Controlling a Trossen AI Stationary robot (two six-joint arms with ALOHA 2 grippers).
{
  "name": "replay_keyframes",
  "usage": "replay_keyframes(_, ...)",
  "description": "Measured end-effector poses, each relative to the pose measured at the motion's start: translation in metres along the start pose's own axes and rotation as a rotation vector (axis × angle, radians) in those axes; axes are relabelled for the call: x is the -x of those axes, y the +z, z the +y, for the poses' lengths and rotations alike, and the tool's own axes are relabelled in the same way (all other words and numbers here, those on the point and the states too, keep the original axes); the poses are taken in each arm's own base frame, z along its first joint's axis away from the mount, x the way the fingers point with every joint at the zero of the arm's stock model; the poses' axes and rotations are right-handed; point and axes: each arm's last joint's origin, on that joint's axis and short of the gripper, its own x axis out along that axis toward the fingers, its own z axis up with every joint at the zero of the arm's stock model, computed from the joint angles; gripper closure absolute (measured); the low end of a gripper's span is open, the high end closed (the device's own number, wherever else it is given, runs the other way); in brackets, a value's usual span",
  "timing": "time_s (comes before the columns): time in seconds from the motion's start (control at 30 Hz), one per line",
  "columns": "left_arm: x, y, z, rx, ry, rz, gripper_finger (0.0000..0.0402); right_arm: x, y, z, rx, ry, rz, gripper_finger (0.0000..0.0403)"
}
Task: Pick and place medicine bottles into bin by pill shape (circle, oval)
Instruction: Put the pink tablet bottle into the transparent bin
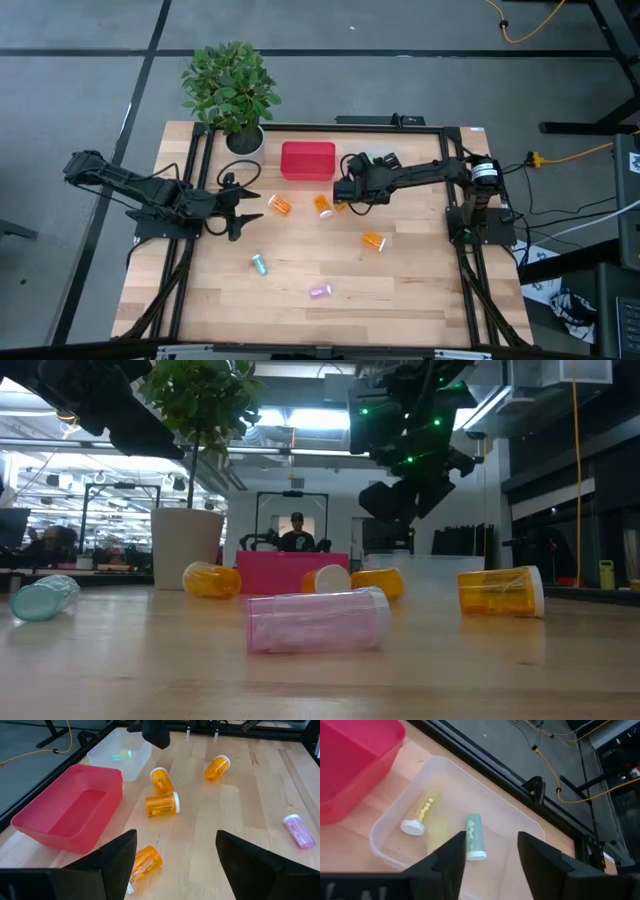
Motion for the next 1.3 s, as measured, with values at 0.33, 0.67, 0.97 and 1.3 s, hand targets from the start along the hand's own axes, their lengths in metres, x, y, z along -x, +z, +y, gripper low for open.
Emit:
replay_keyframes(0.33, 0.0, 0.0, 0.0, 0.0, 0.0, 0.0, 0.0137, 0.004, -0.001, 0.004, 0.028, 0.029, -0.01, 0.0195)
replay_keyframes(0.67, 0.0, 0.0, 0.0, 0.0, 0.0, 0.0, 0.0137, 0.051, 0.01, 0.03, 0.232, 0.341, -0.05, 0.0195)
replay_keyframes(0.97, 0.0, 0.0, 0.0, 0.0, 0.0, 0.0, 0.0137, 0.108, 0.006, 0.05, 0.492, 0.744, -0.093, 0.0195)
replay_keyframes(1.3, 0.0, 0.0, 0.0, 0.0, 0.0, 0.0, 0.0137, 0.156, -0.027, 0.057, 0.756, 1.299, 0.112, 0.0195)
